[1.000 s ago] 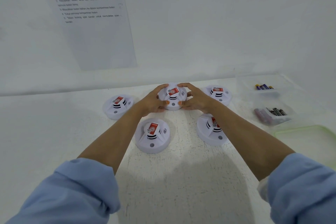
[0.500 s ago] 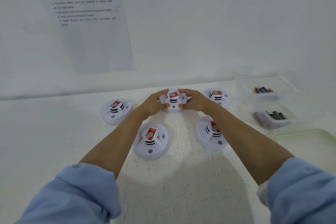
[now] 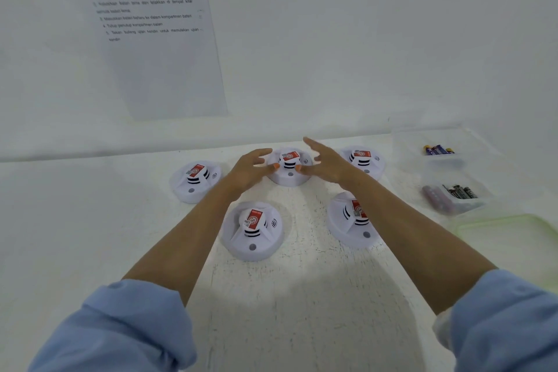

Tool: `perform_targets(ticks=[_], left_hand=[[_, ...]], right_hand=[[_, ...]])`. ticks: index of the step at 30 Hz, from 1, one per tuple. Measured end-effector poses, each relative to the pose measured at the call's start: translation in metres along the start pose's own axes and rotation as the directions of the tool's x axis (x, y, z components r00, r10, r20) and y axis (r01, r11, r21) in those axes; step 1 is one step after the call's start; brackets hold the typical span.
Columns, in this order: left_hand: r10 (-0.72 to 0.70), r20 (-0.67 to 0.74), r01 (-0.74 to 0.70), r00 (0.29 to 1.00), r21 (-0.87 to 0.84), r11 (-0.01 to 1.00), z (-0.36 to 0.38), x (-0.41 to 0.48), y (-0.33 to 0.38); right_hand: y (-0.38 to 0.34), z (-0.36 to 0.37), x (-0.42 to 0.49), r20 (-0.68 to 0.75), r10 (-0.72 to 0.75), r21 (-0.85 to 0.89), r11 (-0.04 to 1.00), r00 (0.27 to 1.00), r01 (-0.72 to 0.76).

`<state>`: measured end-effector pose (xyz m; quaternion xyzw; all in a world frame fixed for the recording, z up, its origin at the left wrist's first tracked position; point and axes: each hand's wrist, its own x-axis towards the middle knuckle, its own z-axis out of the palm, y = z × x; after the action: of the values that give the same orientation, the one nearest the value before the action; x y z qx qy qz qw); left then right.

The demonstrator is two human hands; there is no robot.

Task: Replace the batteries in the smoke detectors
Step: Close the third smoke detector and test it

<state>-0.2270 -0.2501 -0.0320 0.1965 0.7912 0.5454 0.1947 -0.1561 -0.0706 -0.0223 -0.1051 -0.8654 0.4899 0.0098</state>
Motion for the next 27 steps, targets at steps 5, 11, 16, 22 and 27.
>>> perform_targets(ticks=[5, 11, 16, 22, 27], left_hand=[[-0.065, 0.097, 0.072, 0.993, -0.076, 0.995, -0.023, -0.034, -0.003], [-0.056, 0.143, 0.07, 0.988, -0.095, 0.993, -0.03, -0.08, -0.012], [-0.079, 0.221, 0.066, 0.972, 0.063, 0.996, -0.037, -0.109, -0.028], [-0.075, 0.149, 0.039, 0.986, 0.232, 0.972, -0.017, -0.134, -0.03], [-0.054, 0.061, 0.036, 0.997, 0.256, 0.966, -0.01, -0.141, -0.027]], right_hand=[[-0.027, 0.015, -0.022, -0.059, -0.123, 0.085, 0.988, 0.991, 0.128], [-0.03, 0.044, -0.061, 0.213, -0.081, 0.109, 0.992, 0.974, 0.058], [-0.02, 0.06, -0.088, 0.401, -0.024, 0.019, 1.0, 0.916, 0.018], [-0.012, 0.081, -0.102, 0.283, -0.059, -0.042, 0.996, 0.957, 0.073], [-0.008, 0.085, -0.103, 0.214, -0.117, -0.001, 0.993, 0.97, 0.12]])
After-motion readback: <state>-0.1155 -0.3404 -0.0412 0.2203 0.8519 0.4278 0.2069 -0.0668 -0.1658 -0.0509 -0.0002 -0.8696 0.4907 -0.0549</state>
